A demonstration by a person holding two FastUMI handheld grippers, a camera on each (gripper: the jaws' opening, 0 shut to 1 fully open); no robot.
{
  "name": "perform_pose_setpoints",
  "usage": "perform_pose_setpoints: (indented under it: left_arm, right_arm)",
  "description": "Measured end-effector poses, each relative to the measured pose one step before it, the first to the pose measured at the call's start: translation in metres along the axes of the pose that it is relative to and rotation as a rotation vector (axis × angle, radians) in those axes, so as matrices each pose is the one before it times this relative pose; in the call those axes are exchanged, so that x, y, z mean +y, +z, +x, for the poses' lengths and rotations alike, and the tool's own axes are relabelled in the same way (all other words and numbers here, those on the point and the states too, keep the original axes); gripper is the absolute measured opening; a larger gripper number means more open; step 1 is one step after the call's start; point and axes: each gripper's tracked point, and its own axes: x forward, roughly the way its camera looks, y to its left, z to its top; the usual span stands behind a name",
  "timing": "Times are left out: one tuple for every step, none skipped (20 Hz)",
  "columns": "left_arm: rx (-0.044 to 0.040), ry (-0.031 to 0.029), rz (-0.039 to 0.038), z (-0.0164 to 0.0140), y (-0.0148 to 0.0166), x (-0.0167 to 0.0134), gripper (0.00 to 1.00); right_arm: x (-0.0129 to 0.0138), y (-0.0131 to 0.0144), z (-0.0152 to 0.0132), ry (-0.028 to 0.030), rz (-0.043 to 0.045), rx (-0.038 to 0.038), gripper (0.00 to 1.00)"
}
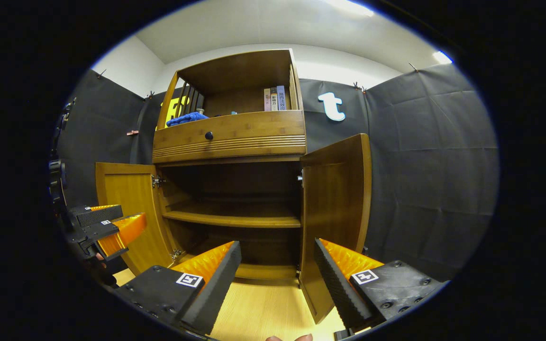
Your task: Open the right door of the double-door shoe cabinet with the right hand, and open the left door with the left hand.
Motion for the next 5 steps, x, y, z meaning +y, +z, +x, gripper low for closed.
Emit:
perform_pose_setpoints:
  left_arm:
    - [0.00029, 0.00006, 0.00010, -0.00063, -0.00124, -0.00081, 0.98]
    - [0.00000, 0.00019, -0.00036, -0.00051, -0.00027, 0.00006, 1.00]
    - [-0.00006, -0.00012, -0.00110, 0.00014, 0.00050, 0.00020, 1.00]
    - [-0.00051, 0.00046, -0.00092, 0.00025, 0.00049, -0.00015, 1.00]
    - [-0.00027, -0.00086, -0.00014, -0.00038, 0.00003, -0.00026, 1.00]
  right_arm:
    - [0.00062, 0.00019, -0.00041, 0.00115, -0.00136, -0.00209, 0.98]
    - [0.00061, 0.00070, -0.00064, 0.00223, -0.00149, -0.00095, 0.98]
    - [0.00032, -0.00016, -0.00006, 0.00050, -0.00142, -0.00102, 0.98]
    - [-0.00027, 0.00005, -0.00038, 0.00079, -0.00009, -0.00050, 0.98]
    - [-0.00002, -0.00026, -0.00021, 0.00039, 0.00055, 0.00030, 0.98]
